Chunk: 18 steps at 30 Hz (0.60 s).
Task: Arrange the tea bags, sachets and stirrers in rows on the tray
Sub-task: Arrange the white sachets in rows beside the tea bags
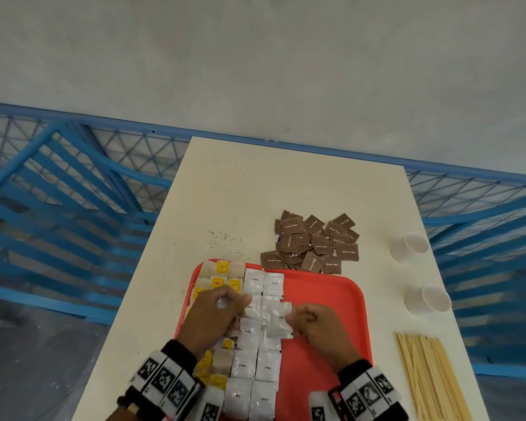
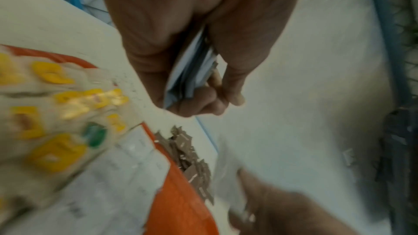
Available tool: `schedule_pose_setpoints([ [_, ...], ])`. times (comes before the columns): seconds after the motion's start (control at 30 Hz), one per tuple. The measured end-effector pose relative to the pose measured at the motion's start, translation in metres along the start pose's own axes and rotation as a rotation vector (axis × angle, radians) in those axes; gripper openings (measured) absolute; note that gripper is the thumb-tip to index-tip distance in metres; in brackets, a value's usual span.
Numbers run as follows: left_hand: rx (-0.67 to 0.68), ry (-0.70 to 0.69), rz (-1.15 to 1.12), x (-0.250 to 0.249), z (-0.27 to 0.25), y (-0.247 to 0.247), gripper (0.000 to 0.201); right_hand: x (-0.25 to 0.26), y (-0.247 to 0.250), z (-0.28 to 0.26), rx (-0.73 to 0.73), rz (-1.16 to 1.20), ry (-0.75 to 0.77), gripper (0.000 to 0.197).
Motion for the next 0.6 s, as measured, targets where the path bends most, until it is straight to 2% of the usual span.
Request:
schedule_pose_setpoints([
  [0.1, 0.062, 0.106, 0.085, 0.036, -0.010, 0.002, 0.029, -0.055, -0.008, 0.009, 0.004, -0.061, -0.138, 0.020],
  [0.2, 0.078, 0.185, 0.073, 0.062, -0.019, 0.003, 0.032, -0.078, -0.013, 0.014, -0.026, -0.050, -0.186, 0.014],
  [0.43, 0.097, 0.218, 0.036, 0.075, -0.027, 0.002, 0.026, -0.082, -0.013, 0.021, -0.068, -0.124, -0.175, 0.006],
  [0.5, 0.093, 0.225, -0.006, 0.073, -0.026, 0.002, 0.028, -0.082, -0.010, 0.022, -0.095, -0.188, -0.148, 0.011],
  [0.6, 0.084, 0.269, -0.143, 0.071, -0.026, -0.002, 0.041, -0.081, -0.004, 0.023, -0.137, -0.304, -0.110, 0.023],
])
Point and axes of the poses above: each hand's wrist, its own z-axis towards the middle knuckle, its own y-axis out of the back of the hand, x = y × z, the point moved 10 cm from there along z, towards the middle knuckle, and after that the axes turned 1 degree about -y, right-handed, at the moved point
